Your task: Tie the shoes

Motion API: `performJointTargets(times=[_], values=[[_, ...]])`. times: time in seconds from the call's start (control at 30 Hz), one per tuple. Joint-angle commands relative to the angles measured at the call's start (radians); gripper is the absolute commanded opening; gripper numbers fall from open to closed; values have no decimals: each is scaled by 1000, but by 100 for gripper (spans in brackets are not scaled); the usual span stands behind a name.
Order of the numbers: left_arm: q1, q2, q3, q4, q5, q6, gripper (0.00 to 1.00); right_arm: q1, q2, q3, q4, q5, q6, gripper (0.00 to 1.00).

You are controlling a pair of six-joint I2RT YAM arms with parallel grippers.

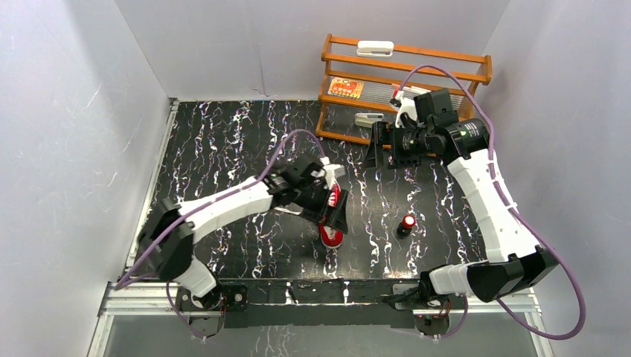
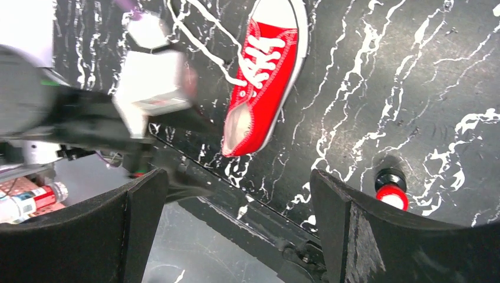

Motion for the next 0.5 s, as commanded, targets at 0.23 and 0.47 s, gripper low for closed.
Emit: performJointTargets(times=[0.23,0.47], values=[[318,-478,-256,-115,-109,-139,93,22,25,-125,66,-12,-123,98],[397,-670,-243,-252,-294,-339,94,221,191,-138,255,54,-95,91]])
